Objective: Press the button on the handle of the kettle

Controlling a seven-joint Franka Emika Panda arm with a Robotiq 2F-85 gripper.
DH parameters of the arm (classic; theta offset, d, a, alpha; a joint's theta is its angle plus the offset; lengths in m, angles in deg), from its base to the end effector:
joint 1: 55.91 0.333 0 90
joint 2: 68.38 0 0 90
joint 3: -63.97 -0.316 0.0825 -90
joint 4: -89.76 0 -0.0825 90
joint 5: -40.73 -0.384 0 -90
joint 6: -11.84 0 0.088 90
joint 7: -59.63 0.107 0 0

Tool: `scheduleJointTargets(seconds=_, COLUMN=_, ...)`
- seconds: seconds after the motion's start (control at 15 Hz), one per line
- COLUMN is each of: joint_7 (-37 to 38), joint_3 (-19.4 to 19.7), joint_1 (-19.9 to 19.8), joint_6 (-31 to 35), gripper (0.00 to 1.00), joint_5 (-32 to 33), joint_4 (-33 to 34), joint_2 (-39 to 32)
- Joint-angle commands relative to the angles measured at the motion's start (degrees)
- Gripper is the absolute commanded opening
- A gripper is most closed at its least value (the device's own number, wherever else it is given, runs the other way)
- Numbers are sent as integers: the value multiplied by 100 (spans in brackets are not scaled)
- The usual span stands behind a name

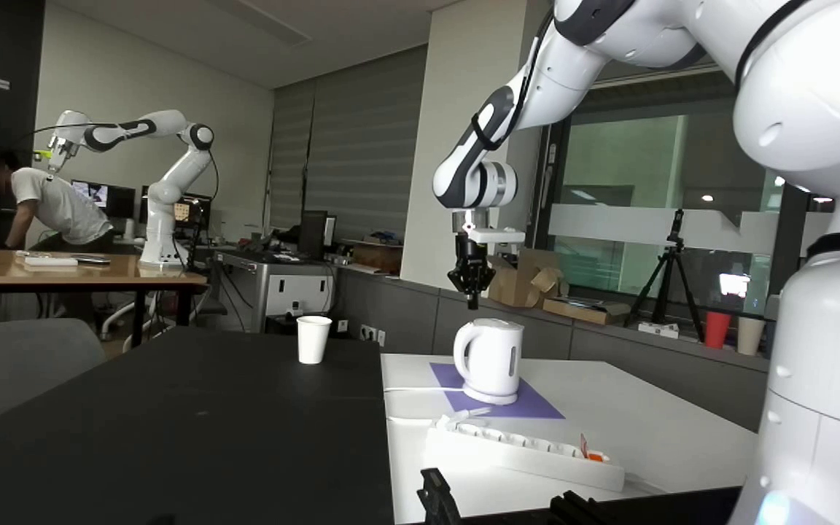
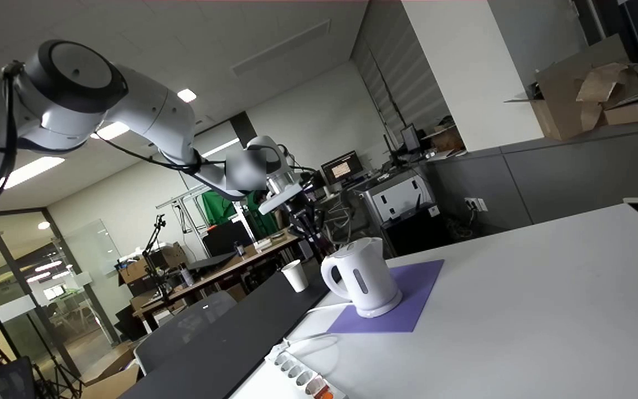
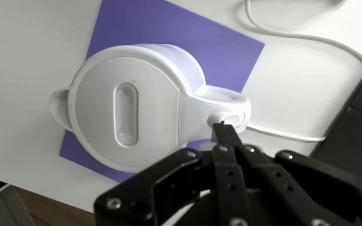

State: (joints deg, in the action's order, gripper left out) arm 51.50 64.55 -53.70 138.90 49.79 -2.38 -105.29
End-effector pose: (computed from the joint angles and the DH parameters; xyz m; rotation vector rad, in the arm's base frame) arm 0.6903 0.0154 0.2486 2.9851 0.4053 -0.0636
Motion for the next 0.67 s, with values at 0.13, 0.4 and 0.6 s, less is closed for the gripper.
scheduleJointTargets(seconds=0.13, joint_7=104, joint_3=30, joint_1=40, joint_6=-61, gripper=0, joint_5=108, joint_4=139, joint_2=-119)
scheduleJointTargets(seconds=0.4, joint_7=108, joint_3=34, joint_1=35, joint_6=-27, gripper=0, joint_5=104, joint_4=132, joint_2=-162)
scheduleJointTargets(seconds=0.6, joint_7=101, joint_3=35, joint_1=20, joint_6=-8, gripper=0, joint_5=92, joint_4=139, joint_2=-202)
